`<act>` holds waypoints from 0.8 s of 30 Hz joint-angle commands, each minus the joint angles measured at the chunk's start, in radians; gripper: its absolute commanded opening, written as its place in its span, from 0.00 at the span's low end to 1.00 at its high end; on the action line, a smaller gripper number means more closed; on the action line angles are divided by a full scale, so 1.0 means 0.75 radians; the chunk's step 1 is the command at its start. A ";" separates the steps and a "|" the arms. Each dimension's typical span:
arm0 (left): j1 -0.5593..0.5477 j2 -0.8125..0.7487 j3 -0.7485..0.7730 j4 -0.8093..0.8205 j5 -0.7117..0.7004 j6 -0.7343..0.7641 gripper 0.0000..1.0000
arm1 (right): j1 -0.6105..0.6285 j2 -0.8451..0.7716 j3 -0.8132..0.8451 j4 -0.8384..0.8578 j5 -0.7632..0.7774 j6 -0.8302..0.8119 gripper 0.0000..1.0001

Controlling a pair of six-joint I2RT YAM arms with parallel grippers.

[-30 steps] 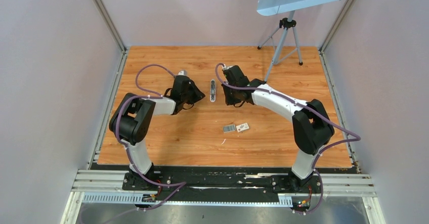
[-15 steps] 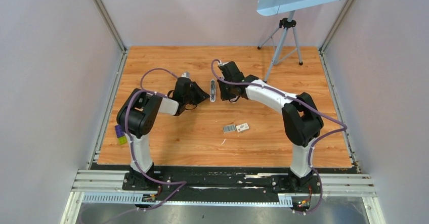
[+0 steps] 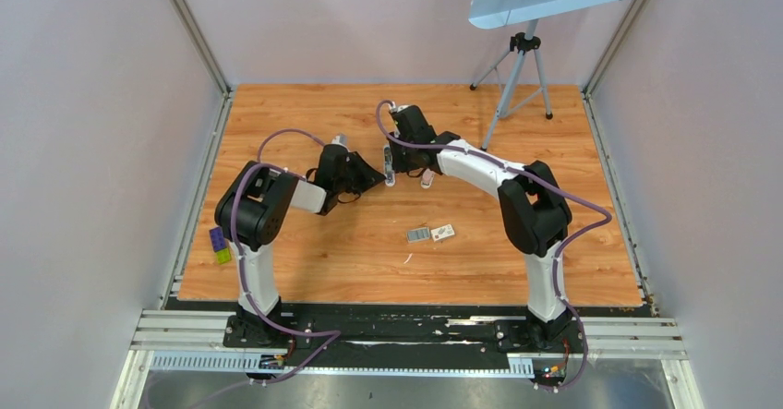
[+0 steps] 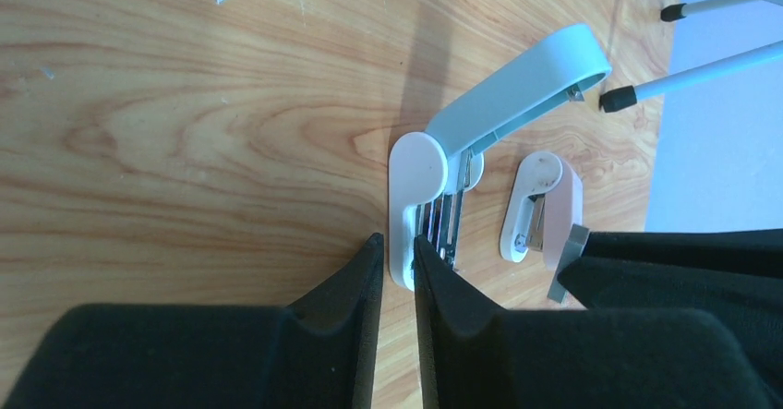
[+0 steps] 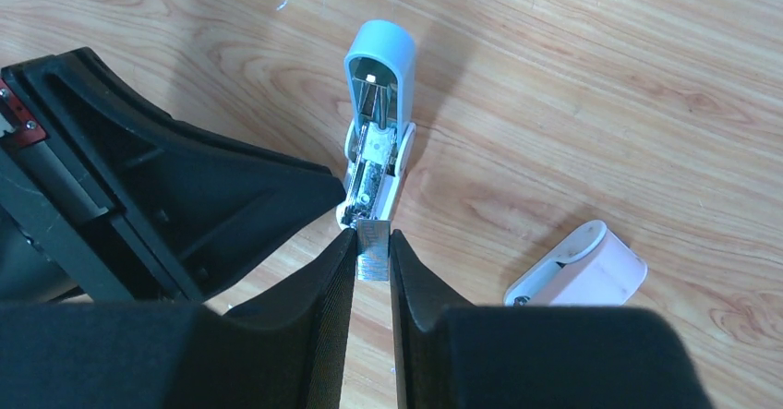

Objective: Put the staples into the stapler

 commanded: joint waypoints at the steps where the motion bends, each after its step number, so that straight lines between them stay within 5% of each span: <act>1: 0.019 -0.087 -0.031 -0.065 -0.027 0.038 0.22 | -0.015 0.034 0.026 0.048 0.009 0.002 0.23; 16: 0.102 -0.725 -0.131 -0.752 -0.215 0.334 0.61 | 0.043 0.057 0.038 0.071 0.173 0.064 0.23; 24: 0.104 -1.052 -0.163 -1.080 -0.298 0.480 0.99 | 0.083 0.078 0.043 0.100 0.231 0.107 0.23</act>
